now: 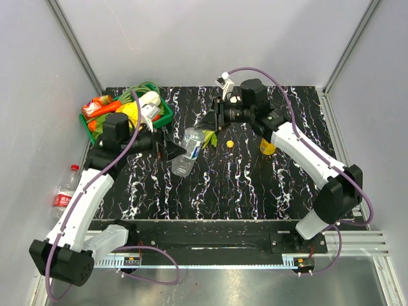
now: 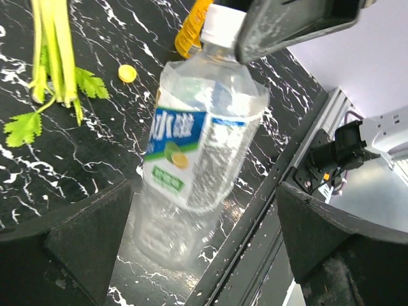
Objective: Unscrew the bottle caps
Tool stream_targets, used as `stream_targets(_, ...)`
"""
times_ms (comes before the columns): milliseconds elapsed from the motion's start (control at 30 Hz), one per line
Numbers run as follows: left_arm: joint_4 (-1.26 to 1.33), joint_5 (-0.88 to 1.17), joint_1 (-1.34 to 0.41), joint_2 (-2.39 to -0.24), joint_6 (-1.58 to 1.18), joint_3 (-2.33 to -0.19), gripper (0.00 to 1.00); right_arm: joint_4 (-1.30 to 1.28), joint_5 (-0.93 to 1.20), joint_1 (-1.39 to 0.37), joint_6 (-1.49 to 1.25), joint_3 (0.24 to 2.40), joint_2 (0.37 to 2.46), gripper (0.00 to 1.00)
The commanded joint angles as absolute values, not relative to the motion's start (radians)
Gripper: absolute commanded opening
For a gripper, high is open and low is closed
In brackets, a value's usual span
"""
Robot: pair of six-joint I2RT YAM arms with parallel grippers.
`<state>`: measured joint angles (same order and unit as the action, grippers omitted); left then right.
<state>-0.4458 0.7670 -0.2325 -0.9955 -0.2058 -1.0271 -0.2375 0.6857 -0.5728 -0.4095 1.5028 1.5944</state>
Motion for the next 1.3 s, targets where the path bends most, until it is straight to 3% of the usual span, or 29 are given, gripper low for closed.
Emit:
stream_targets(0, -0.368, 0.804, -0.287, -1.043, -0.164, -1.071, 0.99, -0.201, 0.845, -0.565, -0.482, 1.508, 1.516, 0.00)
stream_targets(267, -0.250, 0.850, -0.365, -1.069, -0.213, -1.008, 0.99, -0.153, 0.859, -0.540, -0.526, 1.497, 1.480, 0.00)
stream_targets(500, -0.200, 0.899, -0.419, -1.088, -0.232, -0.960, 0.90, -0.065, 0.821, -0.520, -0.575, 1.444, 1.437, 0.00)
stream_targets(767, -0.150, 0.905, -0.428, -1.081, -0.261, -0.930, 0.56, -0.026, 0.782, -0.509, -0.591, 1.405, 1.411, 0.01)
stream_targets(900, -0.158, 0.871, -0.433, -1.071, -0.262, -0.934, 0.52, 0.029, 0.762, -0.506, -0.592, 1.384, 1.390, 0.18)
stream_targets(1100, -0.235, 0.740, -0.454, -1.034, -0.213, -0.959, 0.51, 0.121, 0.752, -0.503, -0.623, 1.341, 1.364, 0.75)
stream_targets(1200, -0.278, 0.664, -0.469, -1.012, -0.192, -0.974, 0.50, 0.219, 0.750, -0.497, -0.658, 1.301, 1.341, 0.95)
stream_targets(1267, -0.304, 0.614, -0.482, -1.002, -0.180, -0.983, 0.50, 0.288, 0.723, -0.492, -0.695, 1.263, 1.321, 1.00)
